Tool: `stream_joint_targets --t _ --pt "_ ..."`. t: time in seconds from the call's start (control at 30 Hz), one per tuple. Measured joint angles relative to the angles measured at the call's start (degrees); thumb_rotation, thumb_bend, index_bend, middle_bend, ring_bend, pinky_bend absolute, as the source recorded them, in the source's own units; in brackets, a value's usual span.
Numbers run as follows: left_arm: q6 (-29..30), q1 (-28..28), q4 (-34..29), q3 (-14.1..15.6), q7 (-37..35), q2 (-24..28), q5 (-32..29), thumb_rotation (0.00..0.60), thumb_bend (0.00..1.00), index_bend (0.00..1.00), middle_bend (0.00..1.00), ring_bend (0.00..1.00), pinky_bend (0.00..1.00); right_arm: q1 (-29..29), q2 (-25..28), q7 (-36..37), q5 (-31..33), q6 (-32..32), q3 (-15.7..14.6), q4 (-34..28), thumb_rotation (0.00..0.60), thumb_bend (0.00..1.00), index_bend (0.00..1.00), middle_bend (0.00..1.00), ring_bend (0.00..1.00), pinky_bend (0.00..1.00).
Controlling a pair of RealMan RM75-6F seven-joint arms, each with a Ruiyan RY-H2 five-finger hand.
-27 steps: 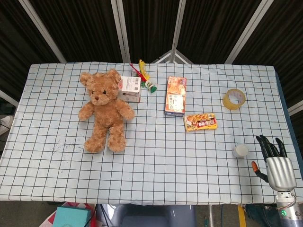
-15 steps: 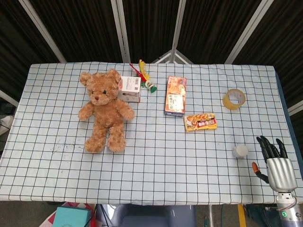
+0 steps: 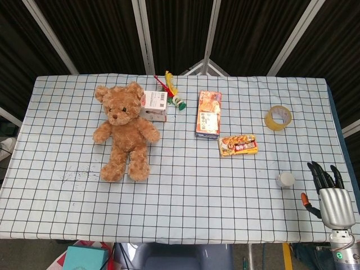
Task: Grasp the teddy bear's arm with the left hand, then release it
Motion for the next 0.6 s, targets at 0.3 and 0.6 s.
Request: stream_joint_targets --t 0.3,0.6 --pt "-7.8 -4.1 -0.7 -0.9 -0.8 0.0 -1.8 0.6 0.18 0.1 0.02 0.0 0.02 0.1 0.4 1.2 0.4 -0.2 0.3 -0.4 0.6 0.37 0.08 0.12 0.24 0.06" --pt "-23.5 -11.6 3.0 -2.3 -7.6 -3.8 -5.6 0.6 0.18 0.11 0.03 0.0 0.02 0.7 0.4 2.0 0.6 -1.0 0.7 -0.3 0.6 0.37 0.08 0.12 0.24 0.06"
